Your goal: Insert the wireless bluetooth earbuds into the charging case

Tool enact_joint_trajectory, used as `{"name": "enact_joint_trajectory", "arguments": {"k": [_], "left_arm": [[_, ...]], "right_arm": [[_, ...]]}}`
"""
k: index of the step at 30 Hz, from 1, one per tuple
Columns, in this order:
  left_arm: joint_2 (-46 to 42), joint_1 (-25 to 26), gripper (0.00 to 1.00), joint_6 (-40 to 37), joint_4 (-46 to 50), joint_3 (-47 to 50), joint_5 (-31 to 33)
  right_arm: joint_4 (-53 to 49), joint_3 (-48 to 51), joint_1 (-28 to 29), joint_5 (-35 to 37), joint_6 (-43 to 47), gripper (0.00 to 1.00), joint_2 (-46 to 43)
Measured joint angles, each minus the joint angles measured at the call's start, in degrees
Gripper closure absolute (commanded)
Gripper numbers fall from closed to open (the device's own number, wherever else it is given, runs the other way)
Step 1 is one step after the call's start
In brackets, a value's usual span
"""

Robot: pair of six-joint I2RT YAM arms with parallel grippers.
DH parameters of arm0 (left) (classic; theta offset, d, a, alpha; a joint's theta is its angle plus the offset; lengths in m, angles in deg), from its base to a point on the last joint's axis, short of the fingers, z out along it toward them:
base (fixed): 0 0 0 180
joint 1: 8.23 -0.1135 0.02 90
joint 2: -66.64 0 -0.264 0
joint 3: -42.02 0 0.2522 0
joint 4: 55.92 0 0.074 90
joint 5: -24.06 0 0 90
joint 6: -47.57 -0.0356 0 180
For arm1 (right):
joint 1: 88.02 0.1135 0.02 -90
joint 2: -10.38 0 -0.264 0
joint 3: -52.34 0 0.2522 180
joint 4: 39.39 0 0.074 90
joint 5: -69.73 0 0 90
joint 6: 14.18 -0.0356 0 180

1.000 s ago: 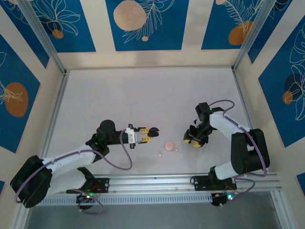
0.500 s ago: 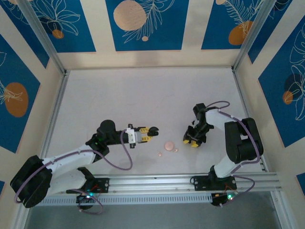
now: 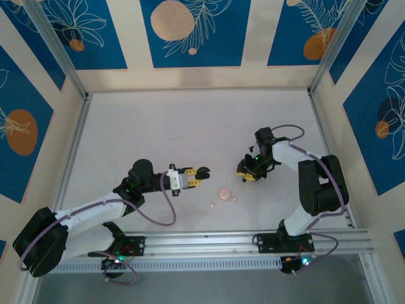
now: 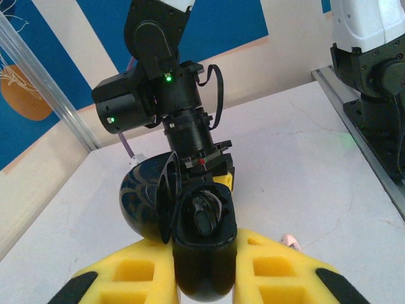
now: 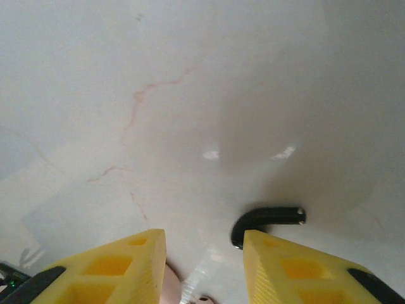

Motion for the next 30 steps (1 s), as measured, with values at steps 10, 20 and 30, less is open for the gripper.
{"name": "enact_joint_trajectory", "arguments": {"k": [10, 20, 30], "left_arm": [[-0.17, 0.0, 0.81, 0.0, 0.0, 0.0, 0.22], [-1.18, 0.0, 0.81, 0.0, 0.87, 0.0, 0.17], [-2.01, 0.0, 0.81, 0.0, 1.07, 0.0, -0.04]], "right_arm": [[-4.44, -7.69, 0.0, 1.86, 10.34, 0.49, -1.84], [-4.59, -8.9, 0.92, 1.46, 14.16, 0.47, 8.48], [-6.56, -6.25, 0.96, 1.07, 13.94, 0.47, 8.41]]}}
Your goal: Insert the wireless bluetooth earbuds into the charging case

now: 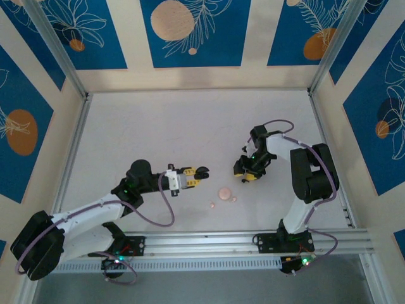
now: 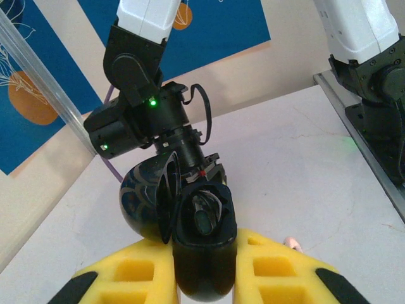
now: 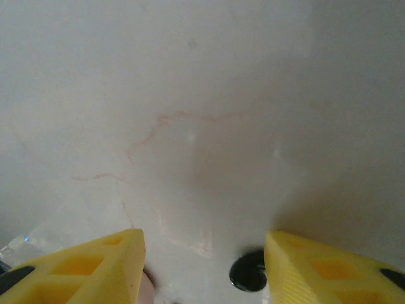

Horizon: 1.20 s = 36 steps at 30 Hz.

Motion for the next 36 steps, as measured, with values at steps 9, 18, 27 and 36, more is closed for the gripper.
{"name": "enact_joint_trajectory", "arguments": {"k": [9, 18, 27, 36], "left_arm": [[-1.18, 0.0, 0.81, 0.0, -0.02, 0.0, -0.02], [-1.18, 0.0, 0.81, 0.0, -0.02, 0.0, 0.0], [-1.18, 0.0, 0.81, 0.0, -0.02, 0.0, 0.02], [-1.18, 0.0, 0.81, -0.02, 0.59, 0.0, 0.04]], "right_arm": [[-3.74, 2.95, 0.11, 0.0, -1.77, 0.48, -3.21], [-5.88, 3.85, 1.09, -1.66, -2.38, 0.49, -5.92], [-9.81, -4.11, 3.02, 6.95, 1.09, 0.52, -7.76], [-11.47, -6.4, 7.3, 13.81, 5.75, 0.6, 0.72]]}}
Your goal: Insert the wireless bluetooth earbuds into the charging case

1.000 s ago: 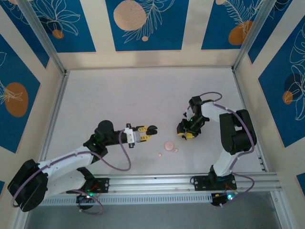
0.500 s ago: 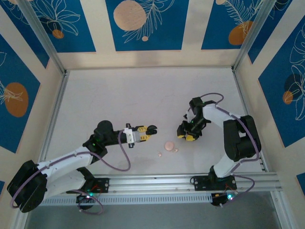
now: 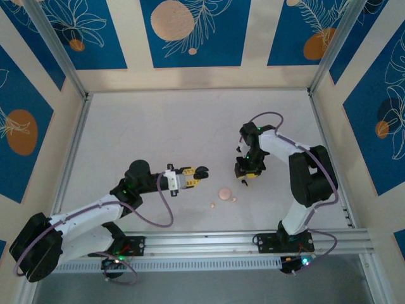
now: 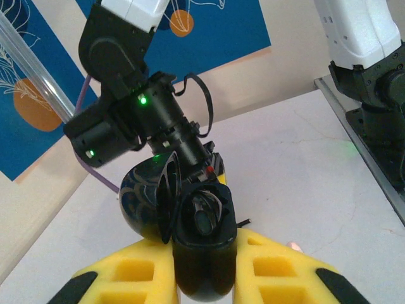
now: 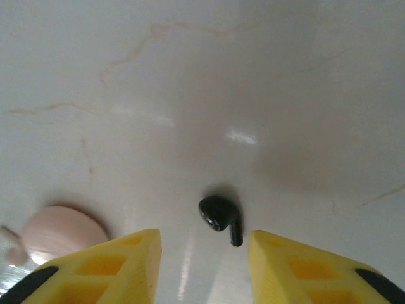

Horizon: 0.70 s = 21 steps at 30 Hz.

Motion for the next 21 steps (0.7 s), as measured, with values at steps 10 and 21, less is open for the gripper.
{"name": "enact_joint_trajectory", "arguments": {"k": [10, 21], "left_arm": [[-0.02, 0.0, 0.81, -0.57, 0.74, 0.0, 0.11], [-0.02, 0.0, 0.81, -0.87, 0.9, 0.0, 0.22]], "right_arm": [[0.0, -0.28, 1.01, 1.42, 1.4, 0.69, 3.74], [-0.09, -0.59, 1.4, 2.6, 1.18, 0.75, 4.17]]}}
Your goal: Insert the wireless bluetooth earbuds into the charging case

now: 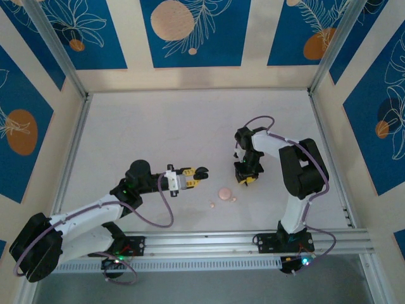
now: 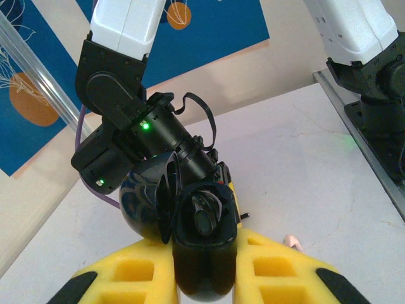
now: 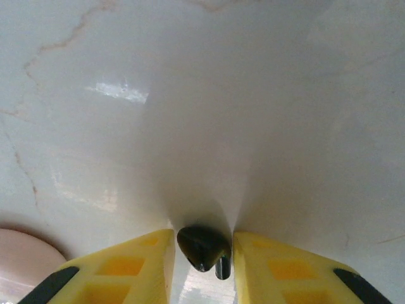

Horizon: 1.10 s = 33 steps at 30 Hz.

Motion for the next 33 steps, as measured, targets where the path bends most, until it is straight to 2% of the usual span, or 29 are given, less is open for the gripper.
{"name": "enact_joint_trajectory", "arguments": {"k": [8, 14, 23, 33], "left_arm": [[0.04, 0.0, 0.81, -0.02, 0.02, 0.0, 0.46], [2.82, 0.0, 0.82, 0.09, -1.05, 0.0, 1.97], [16.61, 0.0, 0.82, 5.27, -11.96, 0.07, 6.1], [29.83, 0.0, 0.82, 13.07, -26.14, -1.53, 6.12]], "right_arm": [[1.05, 0.35, 0.46, 0.83, -0.94, 0.81, -0.7], [6.82, 4.87, 1.33, 1.86, -2.95, 0.82, -5.95], [17.44, 11.04, 1.44, 0.28, -6.56, 0.82, -23.65], [31.85, 18.6, 1.46, -10.08, -6.86, 0.82, -41.99]]}}
